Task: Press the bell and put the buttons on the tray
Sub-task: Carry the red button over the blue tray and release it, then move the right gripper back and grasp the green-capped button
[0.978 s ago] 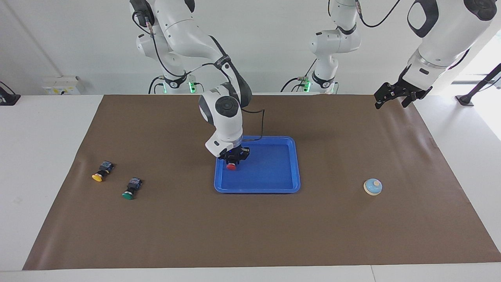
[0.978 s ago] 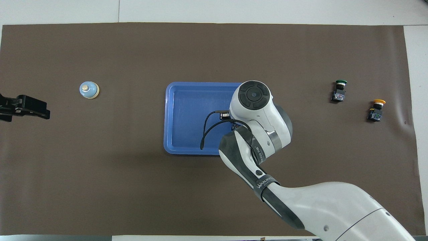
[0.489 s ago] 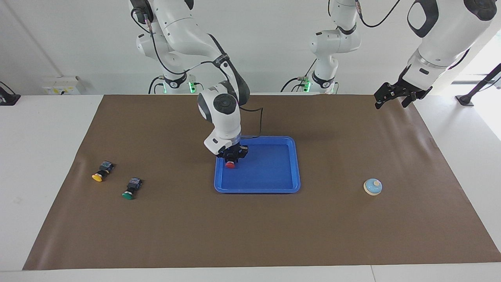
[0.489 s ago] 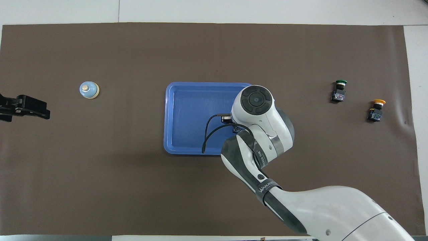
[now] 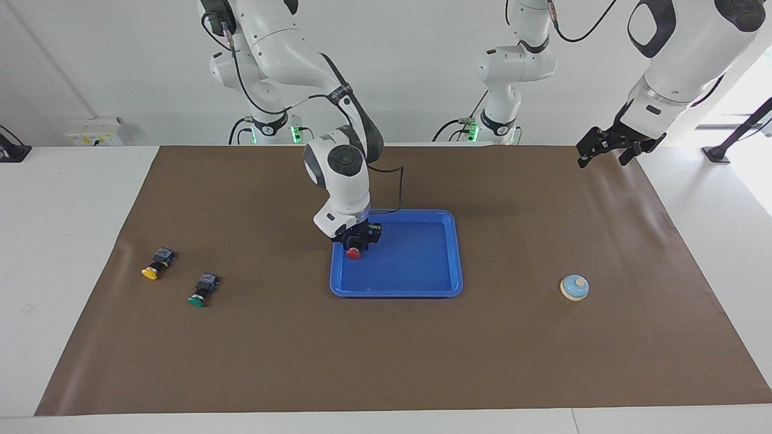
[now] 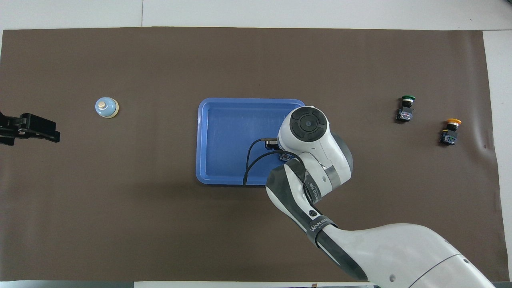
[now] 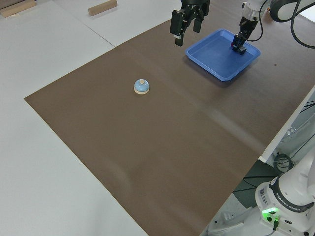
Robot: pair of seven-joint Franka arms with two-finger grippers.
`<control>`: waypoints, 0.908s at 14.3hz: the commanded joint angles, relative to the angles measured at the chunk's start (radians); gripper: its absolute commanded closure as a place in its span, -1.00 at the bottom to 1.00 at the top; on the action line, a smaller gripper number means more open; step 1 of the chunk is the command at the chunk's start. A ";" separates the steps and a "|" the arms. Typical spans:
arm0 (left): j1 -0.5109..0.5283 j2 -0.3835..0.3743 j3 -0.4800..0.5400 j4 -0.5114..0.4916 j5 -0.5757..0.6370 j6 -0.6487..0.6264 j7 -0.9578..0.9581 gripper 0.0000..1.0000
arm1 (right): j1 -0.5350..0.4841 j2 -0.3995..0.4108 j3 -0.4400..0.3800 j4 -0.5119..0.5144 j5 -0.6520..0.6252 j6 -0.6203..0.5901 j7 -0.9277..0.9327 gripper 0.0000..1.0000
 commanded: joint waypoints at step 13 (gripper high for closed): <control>0.003 -0.016 0.000 -0.005 0.011 -0.007 -0.004 -1.00 | -0.334 -0.093 -0.013 0.203 -0.051 -0.215 -0.127 -1.00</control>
